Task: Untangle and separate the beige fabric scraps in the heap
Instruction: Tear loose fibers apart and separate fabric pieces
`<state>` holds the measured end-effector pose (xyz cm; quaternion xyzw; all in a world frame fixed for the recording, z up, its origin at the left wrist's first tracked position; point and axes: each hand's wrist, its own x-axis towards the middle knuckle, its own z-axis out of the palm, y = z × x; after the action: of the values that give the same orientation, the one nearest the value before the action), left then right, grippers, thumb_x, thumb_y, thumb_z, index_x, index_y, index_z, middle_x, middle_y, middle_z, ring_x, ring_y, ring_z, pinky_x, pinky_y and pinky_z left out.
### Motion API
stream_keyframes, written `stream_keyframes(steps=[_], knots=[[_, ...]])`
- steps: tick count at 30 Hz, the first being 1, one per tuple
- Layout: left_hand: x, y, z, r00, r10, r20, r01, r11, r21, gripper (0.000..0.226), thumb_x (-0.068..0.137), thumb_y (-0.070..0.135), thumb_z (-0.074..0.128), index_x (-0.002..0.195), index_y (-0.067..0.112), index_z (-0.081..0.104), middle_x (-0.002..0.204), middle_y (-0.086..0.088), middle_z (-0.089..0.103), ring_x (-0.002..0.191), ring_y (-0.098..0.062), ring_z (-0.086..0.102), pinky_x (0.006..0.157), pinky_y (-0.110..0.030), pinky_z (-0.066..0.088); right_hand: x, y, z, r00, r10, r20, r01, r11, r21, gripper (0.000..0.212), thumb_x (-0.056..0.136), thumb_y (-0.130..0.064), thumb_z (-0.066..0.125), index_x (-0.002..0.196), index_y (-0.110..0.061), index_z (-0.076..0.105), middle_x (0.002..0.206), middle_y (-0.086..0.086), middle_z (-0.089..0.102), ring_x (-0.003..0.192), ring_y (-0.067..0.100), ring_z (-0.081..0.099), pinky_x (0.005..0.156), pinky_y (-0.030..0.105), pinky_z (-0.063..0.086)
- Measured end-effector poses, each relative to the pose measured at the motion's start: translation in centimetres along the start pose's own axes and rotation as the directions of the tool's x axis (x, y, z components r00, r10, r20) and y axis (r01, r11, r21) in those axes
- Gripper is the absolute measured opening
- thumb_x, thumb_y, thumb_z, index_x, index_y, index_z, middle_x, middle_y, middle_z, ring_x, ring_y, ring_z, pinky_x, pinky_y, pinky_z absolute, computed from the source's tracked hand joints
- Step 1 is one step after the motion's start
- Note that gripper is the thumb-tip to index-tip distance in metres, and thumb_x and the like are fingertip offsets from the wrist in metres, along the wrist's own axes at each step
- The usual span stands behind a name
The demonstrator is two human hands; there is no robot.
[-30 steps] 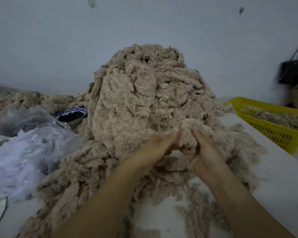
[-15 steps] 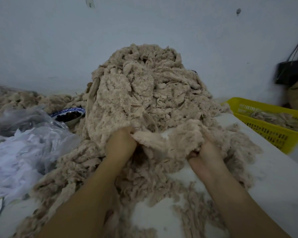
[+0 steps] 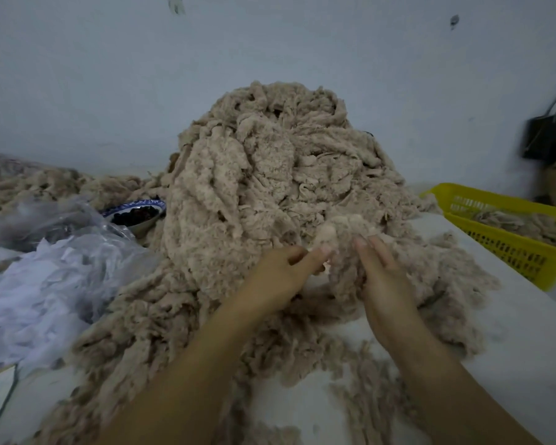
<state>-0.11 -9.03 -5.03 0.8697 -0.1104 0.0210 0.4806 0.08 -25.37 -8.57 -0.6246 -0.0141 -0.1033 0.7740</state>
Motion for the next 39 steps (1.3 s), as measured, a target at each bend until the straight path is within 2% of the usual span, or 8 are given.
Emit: stream_keyframes(steps=[3, 8, 15, 19, 23, 28, 33, 39], knots=[[-0.9, 0.3, 1.2, 0.970, -0.041, 0.238, 0.131, 0.919, -0.372, 0.055, 0.076, 0.076, 0.060, 0.093, 0.028, 0.079, 0.093, 0.005, 0.078, 0.093, -0.007, 0.072, 0.086, -0.020, 0.054, -1.3, -0.5, 0.8, 0.943, -0.280, 0.179, 0.322, 0.902, -0.287, 0.023, 0.101, -0.021, 0.050, 0.088, -0.034, 0.065, 0.089, -0.017, 0.059, 0.093, -0.009, 0.059, 0.090, 0.022, 0.049], [-0.3, 1.0, 1.1, 0.976, -0.217, 0.026, 0.178, 0.721, -0.670, 0.033, 0.091, 0.039, 0.068, 0.105, 0.010, 0.074, 0.102, -0.011, 0.076, 0.097, -0.025, 0.074, 0.088, -0.038, 0.058, -2.2, -0.1, 2.2, 0.765, -0.374, 0.525, 0.640, 0.533, -0.554, 0.040, 0.094, -0.028, 0.043, 0.127, -0.019, 0.063, 0.135, -0.012, 0.049, 0.135, 0.011, 0.036, 0.114, 0.030, 0.032], [0.3, 1.1, -2.6, 0.990, -0.136, -0.022, -0.012, 0.077, -0.997, 0.041, 0.102, 0.030, 0.047, 0.087, 0.007, 0.077, 0.089, -0.007, 0.075, 0.072, -0.016, 0.072, 0.063, -0.027, 0.059, -2.6, 0.5, 1.5, 0.837, -0.347, 0.424, 0.533, 0.697, -0.481, 0.055, 0.093, -0.058, 0.037, 0.076, -0.019, 0.071, 0.079, -0.008, 0.068, 0.081, 0.008, 0.063, 0.072, 0.032, 0.051], [-0.6, 1.2, -2.0, 0.998, 0.026, 0.058, 0.049, 0.269, -0.962, 0.027, 0.093, 0.026, 0.055, 0.088, 0.013, 0.078, 0.080, 0.000, 0.066, 0.078, -0.015, 0.065, 0.075, -0.032, 0.055, -2.1, 0.4, 2.1, 0.900, 0.085, 0.428, -0.063, 0.996, -0.065, 0.071, 0.074, -0.082, 0.044, 0.102, -0.024, 0.076, 0.098, 0.004, 0.076, 0.088, 0.018, 0.072, 0.074, 0.030, 0.055], [-1.9, 0.3, -0.3, 0.969, 0.097, 0.227, 0.148, 0.506, -0.850, 0.030, 0.091, 0.030, 0.052, 0.082, 0.018, 0.078, 0.062, 0.005, 0.054, 0.067, -0.010, 0.056, 0.070, -0.024, 0.050, -1.1, 0.1, 1.6, 0.913, 0.092, 0.398, -0.182, 0.964, 0.194, 0.054, 0.092, -0.056, 0.048, 0.122, -0.017, 0.070, 0.123, 0.010, 0.069, 0.115, 0.022, 0.065, 0.090, 0.035, 0.055], [-2.5, -1.1, 0.0, 0.983, 0.006, 0.185, 0.165, 0.424, -0.890, 0.039, 0.093, 0.033, 0.051, 0.073, 0.010, 0.075, 0.039, 0.005, 0.033, 0.041, -0.007, 0.048, 0.062, -0.023, 0.056, 0.3, -0.3, -0.2, 0.959, 0.135, 0.248, -0.249, 0.819, 0.517, 0.032, 0.094, -0.027, 0.051, 0.103, -0.011, 0.077, 0.116, 0.015, 0.072, 0.107, 0.026, 0.070, 0.080, 0.036, 0.060], [-2.1, -1.3, -0.3, 0.988, -0.127, 0.083, 0.129, 0.418, -0.899, 0.033, 0.085, 0.042, 0.061, 0.074, 0.014, 0.074, 0.051, 0.003, 0.047, 0.046, -0.010, 0.051, 0.055, -0.022, 0.053, 0.2, -0.4, -0.2, 0.955, 0.192, 0.227, -0.282, 0.825, 0.490, 0.036, 0.104, -0.023, 0.038, 0.123, -0.007, 0.065, 0.124, 0.016, 0.068, 0.113, 0.028, 0.067, 0.084, 0.038, 0.060], [-3.7, 0.2, 1.0, 0.996, -0.062, 0.061, 0.083, 0.878, -0.470, 0.011, 0.075, 0.048, 0.073, 0.079, 0.040, 0.078, 0.075, 0.026, 0.073, 0.068, 0.012, 0.067, 0.051, -0.006, 0.048, -0.6, -0.3, 0.8, 0.965, 0.170, 0.202, -0.220, 0.940, 0.261, 0.023, 0.103, -0.022, 0.051, 0.102, -0.020, 0.074, 0.101, 0.011, 0.076, 0.094, 0.023, 0.074, 0.073, 0.032, 0.060]])
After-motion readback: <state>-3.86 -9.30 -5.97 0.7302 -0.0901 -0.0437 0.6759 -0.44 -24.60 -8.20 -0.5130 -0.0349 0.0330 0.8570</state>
